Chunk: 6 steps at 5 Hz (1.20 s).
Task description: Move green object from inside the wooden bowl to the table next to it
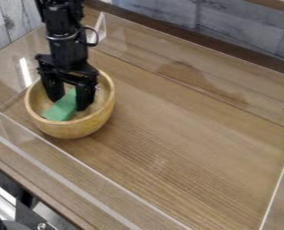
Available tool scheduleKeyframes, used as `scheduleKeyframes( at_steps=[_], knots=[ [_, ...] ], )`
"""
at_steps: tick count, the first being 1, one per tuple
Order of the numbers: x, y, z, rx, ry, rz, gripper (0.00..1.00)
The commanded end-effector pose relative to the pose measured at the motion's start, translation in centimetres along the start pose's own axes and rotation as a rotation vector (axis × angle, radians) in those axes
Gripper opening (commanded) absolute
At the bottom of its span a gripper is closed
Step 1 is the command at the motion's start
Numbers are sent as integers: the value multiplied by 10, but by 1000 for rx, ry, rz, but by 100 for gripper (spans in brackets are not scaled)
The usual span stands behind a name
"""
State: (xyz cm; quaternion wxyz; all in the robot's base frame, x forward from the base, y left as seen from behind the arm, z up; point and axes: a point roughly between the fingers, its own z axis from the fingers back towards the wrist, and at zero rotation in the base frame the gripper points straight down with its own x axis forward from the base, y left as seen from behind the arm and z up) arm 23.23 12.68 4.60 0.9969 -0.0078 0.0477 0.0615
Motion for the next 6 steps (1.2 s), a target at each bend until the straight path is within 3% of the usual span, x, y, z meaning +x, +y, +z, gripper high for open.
scheduleKeyframes(
  at_steps=[1, 2, 3, 6],
  knots=[
    [23, 5, 13, 24, -64, 16, 100],
    [34, 8, 10, 21, -56, 35, 100],
    [31, 17, 10, 19, -58, 36, 0],
    [25, 44, 34, 2, -87, 63, 0]
  ],
)
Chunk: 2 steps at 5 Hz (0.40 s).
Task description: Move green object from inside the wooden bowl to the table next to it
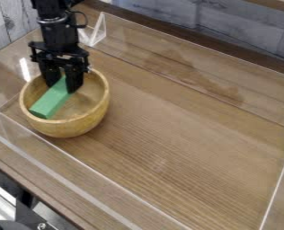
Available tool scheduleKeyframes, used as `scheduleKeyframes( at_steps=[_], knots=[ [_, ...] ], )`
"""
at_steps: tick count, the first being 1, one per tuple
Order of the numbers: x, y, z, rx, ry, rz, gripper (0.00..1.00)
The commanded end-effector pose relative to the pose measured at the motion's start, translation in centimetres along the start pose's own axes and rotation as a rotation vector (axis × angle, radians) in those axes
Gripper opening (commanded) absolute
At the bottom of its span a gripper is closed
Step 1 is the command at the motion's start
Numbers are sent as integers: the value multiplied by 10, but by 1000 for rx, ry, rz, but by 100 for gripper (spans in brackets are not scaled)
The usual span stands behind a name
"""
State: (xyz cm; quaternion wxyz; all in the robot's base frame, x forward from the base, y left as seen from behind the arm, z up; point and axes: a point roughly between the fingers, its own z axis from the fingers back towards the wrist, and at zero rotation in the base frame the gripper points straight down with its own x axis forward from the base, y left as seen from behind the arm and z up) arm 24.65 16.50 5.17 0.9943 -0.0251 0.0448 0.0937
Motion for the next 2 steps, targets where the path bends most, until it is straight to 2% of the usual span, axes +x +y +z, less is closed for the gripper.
scheduleKeyframes(
  at_steps=[1, 2],
  knots=[
    [15, 5, 33, 31, -90, 45, 0],
    [23, 4, 38, 26, -94, 91, 0]
  ],
)
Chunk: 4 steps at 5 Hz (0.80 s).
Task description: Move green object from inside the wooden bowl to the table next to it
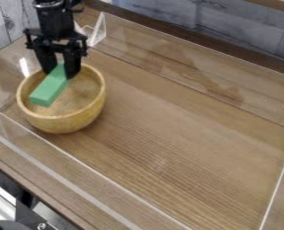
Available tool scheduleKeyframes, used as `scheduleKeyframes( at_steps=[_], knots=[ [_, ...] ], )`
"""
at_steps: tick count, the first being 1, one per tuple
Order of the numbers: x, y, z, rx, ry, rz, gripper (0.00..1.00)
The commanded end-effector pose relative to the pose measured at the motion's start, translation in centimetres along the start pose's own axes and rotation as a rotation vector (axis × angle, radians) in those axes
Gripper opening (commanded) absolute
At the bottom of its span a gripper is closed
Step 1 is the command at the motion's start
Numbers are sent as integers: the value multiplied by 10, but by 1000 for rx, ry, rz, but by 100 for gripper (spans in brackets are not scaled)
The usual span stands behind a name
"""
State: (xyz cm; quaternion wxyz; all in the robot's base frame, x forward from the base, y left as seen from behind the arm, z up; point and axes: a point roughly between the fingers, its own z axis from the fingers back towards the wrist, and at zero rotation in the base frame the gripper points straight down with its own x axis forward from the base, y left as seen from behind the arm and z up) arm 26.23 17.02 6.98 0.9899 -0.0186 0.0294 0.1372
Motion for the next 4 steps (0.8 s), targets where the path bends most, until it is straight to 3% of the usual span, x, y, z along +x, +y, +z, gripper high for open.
scheduleKeyframes(
  at_steps=[1, 2, 4],
  knots=[
    [7, -2, 19, 13, -65, 11, 0],
    [6, -2, 15, 12, -64, 21, 0],
    [11, -4, 17, 13, -59, -53, 0]
  ],
)
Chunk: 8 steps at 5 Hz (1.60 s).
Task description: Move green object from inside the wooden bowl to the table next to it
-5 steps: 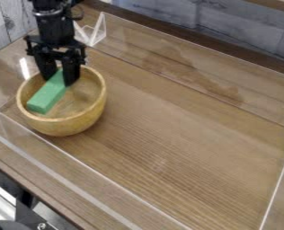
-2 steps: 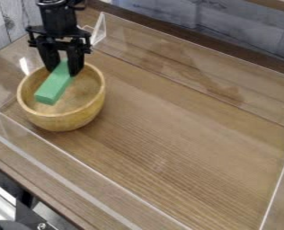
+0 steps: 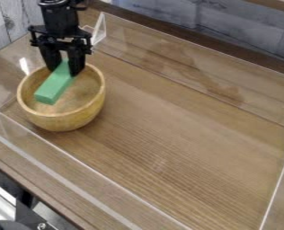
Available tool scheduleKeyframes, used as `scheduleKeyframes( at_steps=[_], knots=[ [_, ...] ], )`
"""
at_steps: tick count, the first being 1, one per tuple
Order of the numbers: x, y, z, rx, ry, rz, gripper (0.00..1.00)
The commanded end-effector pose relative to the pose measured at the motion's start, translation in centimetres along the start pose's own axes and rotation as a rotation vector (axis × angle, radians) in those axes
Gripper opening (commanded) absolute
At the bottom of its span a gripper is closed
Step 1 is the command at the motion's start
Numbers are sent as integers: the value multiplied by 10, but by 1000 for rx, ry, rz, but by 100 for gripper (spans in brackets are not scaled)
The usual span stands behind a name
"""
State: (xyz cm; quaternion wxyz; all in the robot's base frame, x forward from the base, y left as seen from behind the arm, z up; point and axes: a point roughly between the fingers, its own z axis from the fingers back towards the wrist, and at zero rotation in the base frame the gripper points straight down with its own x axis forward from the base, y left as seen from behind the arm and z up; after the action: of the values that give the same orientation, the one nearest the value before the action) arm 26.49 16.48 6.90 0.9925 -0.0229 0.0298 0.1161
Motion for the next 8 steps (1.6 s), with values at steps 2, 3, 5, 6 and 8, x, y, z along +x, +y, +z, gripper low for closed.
scheduleKeyframes(
  at_steps=[2, 3, 5, 6, 8],
  knots=[
    [4, -17, 5, 15, -60, 114, 0],
    [5, -15, 9, 17, -56, 57, 0],
    [-11, -23, 10, 18, -48, -19, 0],
    [-27, -33, 7, 19, -45, -40, 0],
    [-44, -48, 5, 20, -39, -84, 0]
  ],
)
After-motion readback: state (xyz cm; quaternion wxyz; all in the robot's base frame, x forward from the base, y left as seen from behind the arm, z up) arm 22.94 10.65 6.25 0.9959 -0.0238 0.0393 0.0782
